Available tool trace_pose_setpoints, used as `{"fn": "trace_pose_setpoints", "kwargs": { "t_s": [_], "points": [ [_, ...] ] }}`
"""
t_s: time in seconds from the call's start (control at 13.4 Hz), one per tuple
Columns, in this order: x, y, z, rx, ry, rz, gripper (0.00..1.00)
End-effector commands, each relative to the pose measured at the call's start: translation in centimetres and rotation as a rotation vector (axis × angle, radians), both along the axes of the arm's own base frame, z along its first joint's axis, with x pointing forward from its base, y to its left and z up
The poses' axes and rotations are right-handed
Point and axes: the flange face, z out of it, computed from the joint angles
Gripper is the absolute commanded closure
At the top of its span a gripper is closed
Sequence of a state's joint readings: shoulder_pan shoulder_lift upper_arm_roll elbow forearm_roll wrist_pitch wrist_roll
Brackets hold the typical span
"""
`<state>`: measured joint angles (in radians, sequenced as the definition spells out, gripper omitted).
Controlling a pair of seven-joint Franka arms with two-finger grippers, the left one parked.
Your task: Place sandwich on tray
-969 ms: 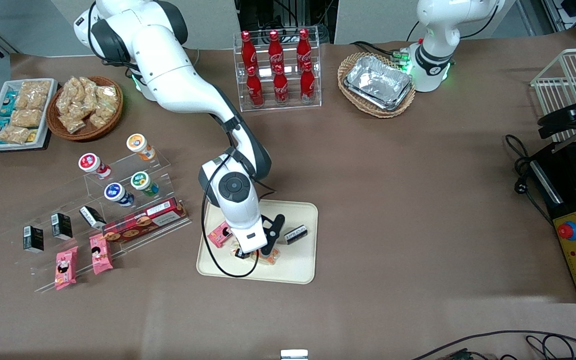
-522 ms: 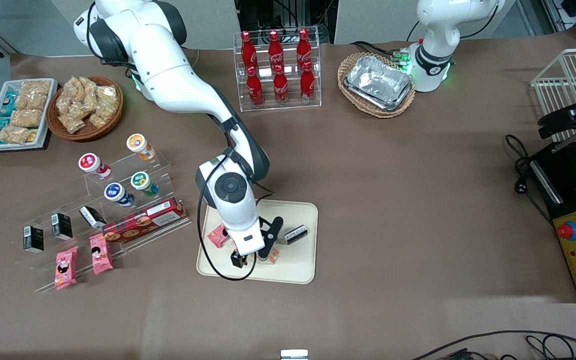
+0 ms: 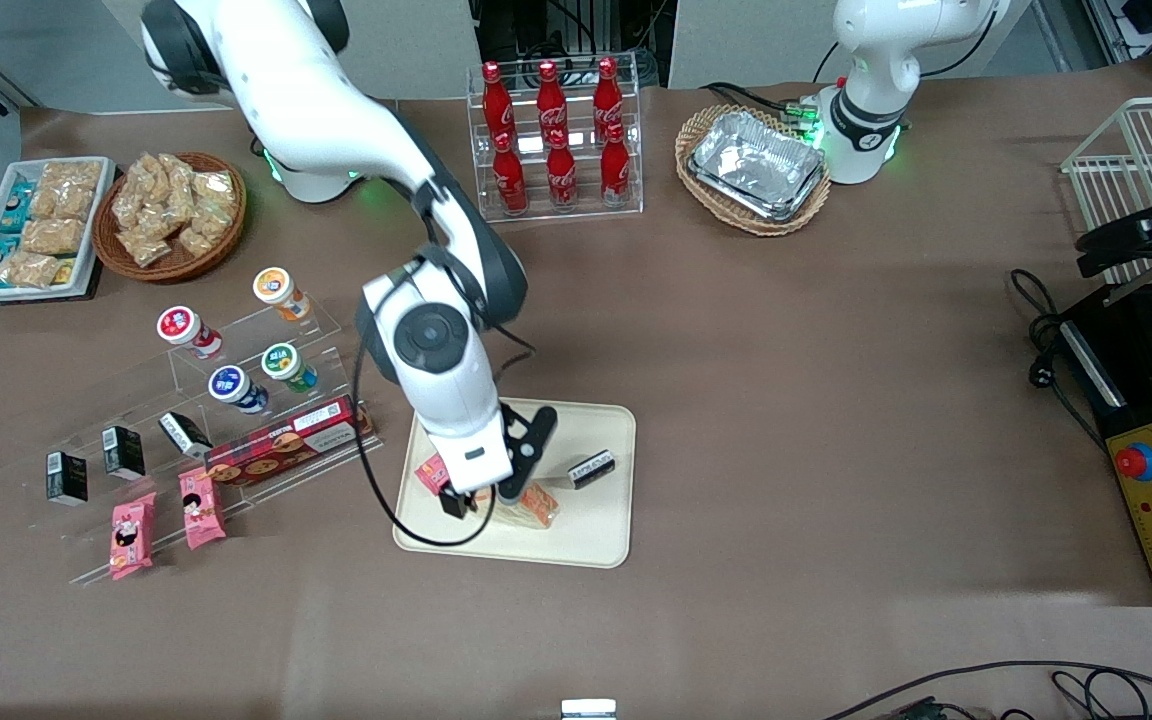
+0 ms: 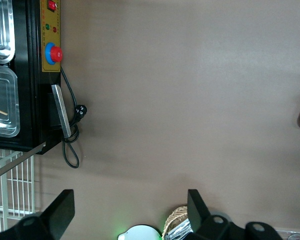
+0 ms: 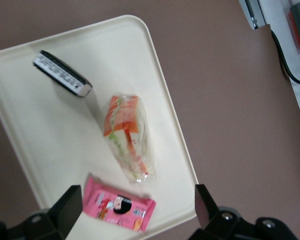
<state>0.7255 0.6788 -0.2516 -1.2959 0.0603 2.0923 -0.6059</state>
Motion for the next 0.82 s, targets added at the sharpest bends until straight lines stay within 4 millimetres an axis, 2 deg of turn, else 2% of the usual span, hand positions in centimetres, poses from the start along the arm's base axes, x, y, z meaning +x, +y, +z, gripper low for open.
{"fn": "trace_pose_setpoints", "kwargs": {
  "t_s": [0.0, 0.22, 0.52, 0.75],
  "points": [
    [-2.5, -2.1, 7.6, 0.011, 0.081, -0.035, 0.00],
    [-5.4, -5.7, 15.0, -0.001, 0.160, -0.068, 0.00],
    [-8.6, -15.3, 24.0, 0.028, 0.233, -0.176, 0.00],
    [-10.8, -23.5, 29.1, 0.057, 0.267, -0.278, 0.00]
  ]
}}
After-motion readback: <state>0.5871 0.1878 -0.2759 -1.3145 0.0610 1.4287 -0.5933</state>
